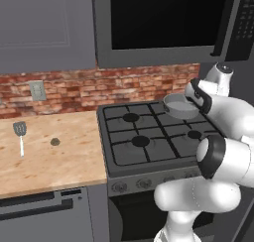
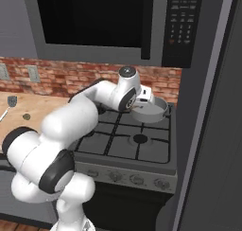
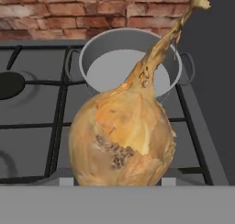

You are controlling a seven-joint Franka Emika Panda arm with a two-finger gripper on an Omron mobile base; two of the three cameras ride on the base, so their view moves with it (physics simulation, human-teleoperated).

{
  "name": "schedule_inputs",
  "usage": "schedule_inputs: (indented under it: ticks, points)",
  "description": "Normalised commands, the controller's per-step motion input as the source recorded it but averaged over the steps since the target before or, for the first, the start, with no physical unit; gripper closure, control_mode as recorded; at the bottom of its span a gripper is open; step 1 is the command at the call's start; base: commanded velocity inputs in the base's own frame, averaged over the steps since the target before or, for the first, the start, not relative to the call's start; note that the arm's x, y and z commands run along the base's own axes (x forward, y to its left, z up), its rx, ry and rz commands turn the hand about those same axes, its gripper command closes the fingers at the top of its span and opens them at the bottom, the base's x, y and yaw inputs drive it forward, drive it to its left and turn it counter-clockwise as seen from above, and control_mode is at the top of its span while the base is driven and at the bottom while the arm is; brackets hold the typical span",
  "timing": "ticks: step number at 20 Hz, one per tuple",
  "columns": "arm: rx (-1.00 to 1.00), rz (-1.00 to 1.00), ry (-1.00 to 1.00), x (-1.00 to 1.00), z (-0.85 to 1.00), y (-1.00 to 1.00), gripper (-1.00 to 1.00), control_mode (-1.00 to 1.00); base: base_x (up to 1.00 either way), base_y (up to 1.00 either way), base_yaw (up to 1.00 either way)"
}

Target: Put the onion and garlic in the pot. Retrieve the spatula and lightly stir the vegetables in the pot.

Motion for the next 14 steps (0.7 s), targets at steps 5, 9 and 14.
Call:
schedule_inputs:
  ticks: [5, 9, 14]
  points:
    - [0.0, 0.0, 0.0, 0.59, -0.08, 0.0, 1.0, -1.0, 0.0, 0.0, 0.0]
    - [0.0, 0.0, 0.02, 0.33, -0.31, -0.02, 1.0, -1.0, 0.0, 0.0, 0.0]
    - [0.0, 0.0, 0.03, 0.14, -0.39, -0.02, 1.0, -1.0, 0.0, 0.0, 0.0]
